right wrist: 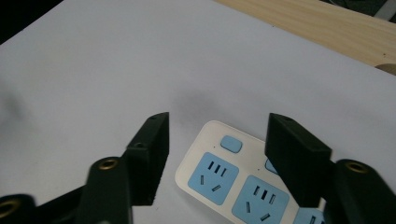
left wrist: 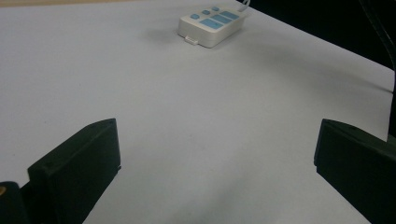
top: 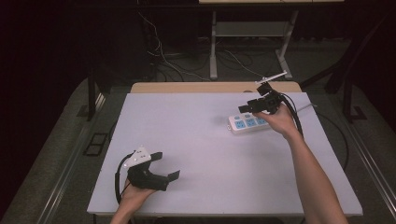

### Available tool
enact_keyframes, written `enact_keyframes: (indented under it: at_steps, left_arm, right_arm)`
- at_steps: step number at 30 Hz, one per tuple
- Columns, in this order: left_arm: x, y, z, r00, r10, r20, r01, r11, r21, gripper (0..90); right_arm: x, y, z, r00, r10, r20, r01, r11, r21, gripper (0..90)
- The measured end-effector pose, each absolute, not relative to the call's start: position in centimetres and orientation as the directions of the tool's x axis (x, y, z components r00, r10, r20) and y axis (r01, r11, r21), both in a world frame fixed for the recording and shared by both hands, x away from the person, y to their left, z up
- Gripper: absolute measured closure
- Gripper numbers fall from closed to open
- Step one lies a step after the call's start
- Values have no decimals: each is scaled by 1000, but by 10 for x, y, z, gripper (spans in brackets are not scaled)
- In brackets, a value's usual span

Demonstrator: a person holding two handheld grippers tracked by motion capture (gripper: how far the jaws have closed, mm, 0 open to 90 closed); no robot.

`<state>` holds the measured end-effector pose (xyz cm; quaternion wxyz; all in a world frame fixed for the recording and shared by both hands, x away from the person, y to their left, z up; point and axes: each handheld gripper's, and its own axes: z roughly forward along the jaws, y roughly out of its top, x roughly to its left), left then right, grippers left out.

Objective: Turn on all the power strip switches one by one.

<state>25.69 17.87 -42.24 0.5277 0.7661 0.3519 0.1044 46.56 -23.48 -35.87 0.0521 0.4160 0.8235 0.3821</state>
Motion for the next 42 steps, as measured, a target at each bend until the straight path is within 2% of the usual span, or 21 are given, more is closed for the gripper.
enact_keyframes:
  at_steps: [1,2,8,22,42]
  left_arm:
    - [257,179,-422,731,649,-211,429,-196,882,0]
    - [257,179,-422,731,649,-211,429,-196,882,0]
    - [257,179,-423,731,649,-211,428,-196,882,0]
    - [257,179,-423,732,648,-211,427,-195,883,0]
    - [257,178,-423,734,647,-207,426,-200,882,0]
  right_arm:
    - [467,-233,-362,-646,726,235,650,363,668,509]
    - [467,-233,-362,-646,726,235,650,363,668,509]
    - [472,-227,-372,-647,726,235,652,367,663,676]
    - [482,-228,-383,-638,718,277,664,332,670,896]
    - [490,-225,-402,-620,721,309,693,319,646,898]
